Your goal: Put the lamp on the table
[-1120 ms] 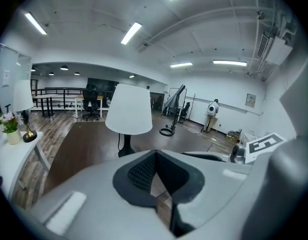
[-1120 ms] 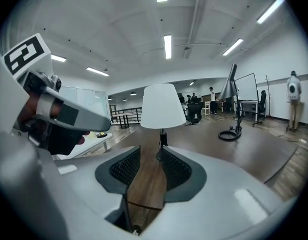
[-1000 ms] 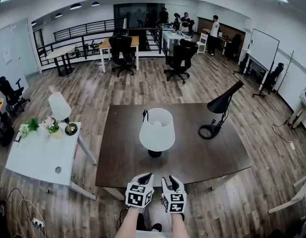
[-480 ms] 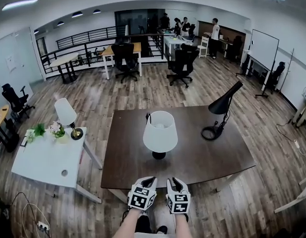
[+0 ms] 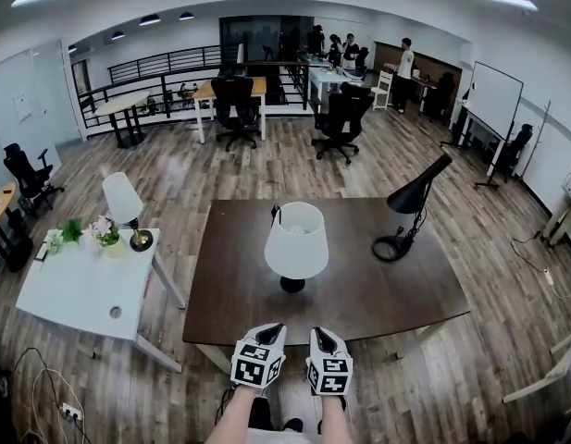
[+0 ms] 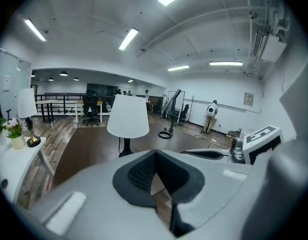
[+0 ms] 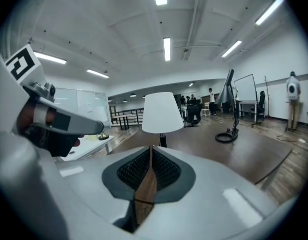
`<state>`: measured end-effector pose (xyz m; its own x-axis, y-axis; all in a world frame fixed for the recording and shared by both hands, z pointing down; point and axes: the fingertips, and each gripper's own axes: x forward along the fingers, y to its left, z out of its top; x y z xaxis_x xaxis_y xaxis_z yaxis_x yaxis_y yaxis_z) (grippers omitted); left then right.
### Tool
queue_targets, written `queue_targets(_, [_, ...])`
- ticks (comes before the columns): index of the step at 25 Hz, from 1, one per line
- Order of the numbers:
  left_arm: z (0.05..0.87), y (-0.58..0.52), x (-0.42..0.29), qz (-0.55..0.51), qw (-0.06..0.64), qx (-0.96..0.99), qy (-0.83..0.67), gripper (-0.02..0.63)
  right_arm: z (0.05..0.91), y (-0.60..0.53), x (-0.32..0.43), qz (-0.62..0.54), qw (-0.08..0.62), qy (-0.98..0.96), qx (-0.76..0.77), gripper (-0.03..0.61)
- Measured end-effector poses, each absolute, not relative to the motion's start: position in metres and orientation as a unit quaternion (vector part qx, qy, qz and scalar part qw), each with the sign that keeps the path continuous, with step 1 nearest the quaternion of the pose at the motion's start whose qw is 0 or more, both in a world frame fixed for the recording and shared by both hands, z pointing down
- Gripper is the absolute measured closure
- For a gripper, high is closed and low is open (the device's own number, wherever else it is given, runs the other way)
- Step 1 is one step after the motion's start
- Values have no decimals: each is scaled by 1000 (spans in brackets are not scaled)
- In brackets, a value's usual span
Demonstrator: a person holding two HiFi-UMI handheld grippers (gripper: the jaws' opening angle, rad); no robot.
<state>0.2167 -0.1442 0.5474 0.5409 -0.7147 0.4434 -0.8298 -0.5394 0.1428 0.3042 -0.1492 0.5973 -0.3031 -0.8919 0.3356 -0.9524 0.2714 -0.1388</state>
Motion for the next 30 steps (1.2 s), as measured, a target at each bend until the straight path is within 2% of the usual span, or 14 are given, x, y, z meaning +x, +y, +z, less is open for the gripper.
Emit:
queue_targets(4, [547,-140,221,167,171,861,-448,614,597,-145,305,161,97,-790,584,551])
queue_targets(30, [544,-125,226,159,172,858,-457,614,601,-128,304,166,120,-800,564,552])
